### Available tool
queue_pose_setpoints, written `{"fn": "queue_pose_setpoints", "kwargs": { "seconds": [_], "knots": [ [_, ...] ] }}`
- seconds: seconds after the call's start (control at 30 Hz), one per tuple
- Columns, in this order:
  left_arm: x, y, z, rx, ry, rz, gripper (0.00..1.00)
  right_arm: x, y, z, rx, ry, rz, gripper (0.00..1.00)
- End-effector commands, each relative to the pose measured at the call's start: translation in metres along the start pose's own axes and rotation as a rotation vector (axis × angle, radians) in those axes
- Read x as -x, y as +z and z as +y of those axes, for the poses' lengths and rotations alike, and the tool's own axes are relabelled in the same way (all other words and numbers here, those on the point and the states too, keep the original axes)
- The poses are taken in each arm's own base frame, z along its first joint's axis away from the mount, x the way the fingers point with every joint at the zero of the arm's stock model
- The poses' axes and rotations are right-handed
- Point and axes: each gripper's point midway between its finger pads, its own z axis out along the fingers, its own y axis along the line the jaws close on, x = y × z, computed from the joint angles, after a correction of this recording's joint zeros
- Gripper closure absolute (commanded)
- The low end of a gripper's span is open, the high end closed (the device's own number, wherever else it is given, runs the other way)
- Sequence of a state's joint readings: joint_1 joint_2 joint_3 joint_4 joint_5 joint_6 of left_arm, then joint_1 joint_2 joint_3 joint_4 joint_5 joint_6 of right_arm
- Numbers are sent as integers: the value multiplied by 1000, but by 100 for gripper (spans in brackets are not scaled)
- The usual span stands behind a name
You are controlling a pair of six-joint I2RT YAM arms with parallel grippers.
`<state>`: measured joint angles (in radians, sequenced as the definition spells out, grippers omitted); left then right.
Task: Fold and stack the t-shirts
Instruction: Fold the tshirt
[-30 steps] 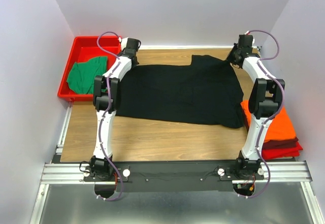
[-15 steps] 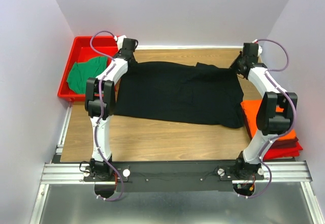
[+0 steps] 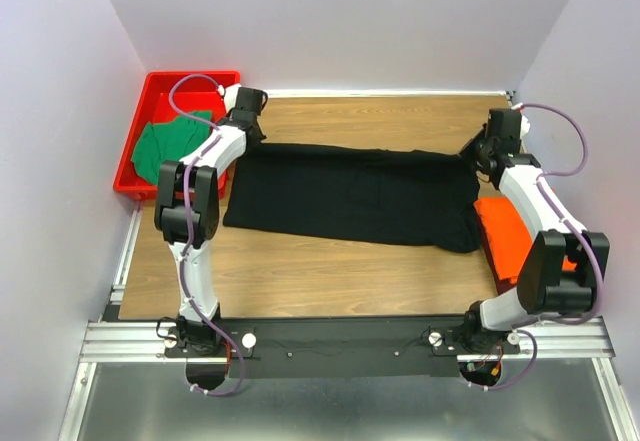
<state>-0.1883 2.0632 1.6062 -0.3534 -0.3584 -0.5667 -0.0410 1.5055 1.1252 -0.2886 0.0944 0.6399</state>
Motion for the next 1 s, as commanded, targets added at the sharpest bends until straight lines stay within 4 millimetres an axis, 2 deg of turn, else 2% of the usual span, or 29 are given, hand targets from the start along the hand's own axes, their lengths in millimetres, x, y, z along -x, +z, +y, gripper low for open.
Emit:
{"fn": "queue_pose_setpoints", "kwargs": {
  "seconds": [0.0,0.17,0.63,0.77,0.97],
  "knots": [
    [11,-22,6,9,-39,-31,100,-18,-15,-15,-19,26,36,100],
    [3,-27,11,10,-56,-21,100,-40,-21,-33,-47,21,66,100],
    [-30,-41,25,-6,-107,29,100,-79,-22,-60,-94,17,148,100],
    [-44,-43,31,-9,-116,46,100,-85,-21,-67,-112,19,160,100],
    [-47,-49,33,-20,-132,44,100,-89,-22,-77,-137,26,163,100]
  ]
}}
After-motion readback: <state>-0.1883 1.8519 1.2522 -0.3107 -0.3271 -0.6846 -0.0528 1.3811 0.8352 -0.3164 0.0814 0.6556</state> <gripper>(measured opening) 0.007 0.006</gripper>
